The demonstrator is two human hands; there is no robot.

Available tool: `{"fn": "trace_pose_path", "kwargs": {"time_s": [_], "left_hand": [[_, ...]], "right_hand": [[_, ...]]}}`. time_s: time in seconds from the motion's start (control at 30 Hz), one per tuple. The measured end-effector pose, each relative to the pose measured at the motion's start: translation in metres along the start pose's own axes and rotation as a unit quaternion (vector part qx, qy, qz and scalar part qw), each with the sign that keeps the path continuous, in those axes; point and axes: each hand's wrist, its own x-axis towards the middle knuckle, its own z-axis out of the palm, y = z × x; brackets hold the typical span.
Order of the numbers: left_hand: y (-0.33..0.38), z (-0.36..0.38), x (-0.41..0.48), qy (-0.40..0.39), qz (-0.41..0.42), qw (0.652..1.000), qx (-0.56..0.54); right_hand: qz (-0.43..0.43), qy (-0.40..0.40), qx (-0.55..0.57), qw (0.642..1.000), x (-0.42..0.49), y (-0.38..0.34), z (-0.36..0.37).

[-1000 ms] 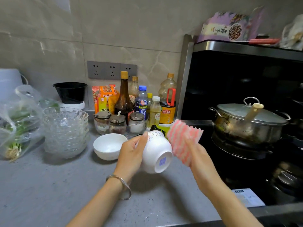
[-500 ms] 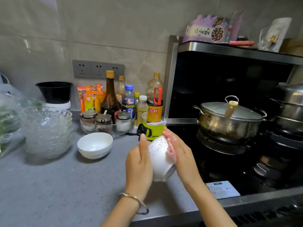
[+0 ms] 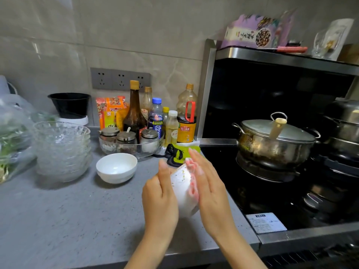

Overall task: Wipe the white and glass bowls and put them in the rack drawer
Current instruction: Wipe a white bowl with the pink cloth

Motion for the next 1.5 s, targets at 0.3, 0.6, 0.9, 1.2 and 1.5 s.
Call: {"fn": "trace_pose_path", "kwargs": {"time_s": [0.3, 0.6, 0.9, 1.2, 1.5], "left_hand": [[0.009, -0.014, 0.000, -0.047, 0.013, 0.999, 0.019], [0.015, -0.039, 0.012, -0.194, -0.100, 0.971, -0.102], [0.018, -0.039, 0.019, -0.231, 0.006, 0.973, 0.028], [0.004, -0.018, 0.011, 0.031, -0.008, 0.999, 0.007], [0.008, -0.014, -0.001, 0.062, -0.040, 0.997, -0.039]], "right_hand": [[0.060, -0.038, 0.055, 0.996, 0.007, -0.007, -0.004], [0.260, -0.033, 0.186, 0.947, 0.007, -0.002, -0.016], [0.147, -0.073, 0.126, 0.978, 0.017, -0.006, -0.016], [-0.079, -0.028, -0.148, 0.985, -0.020, -0.014, 0.021], [0.013, -0.011, 0.019, 1.000, -0.010, -0.008, 0.011]]}}
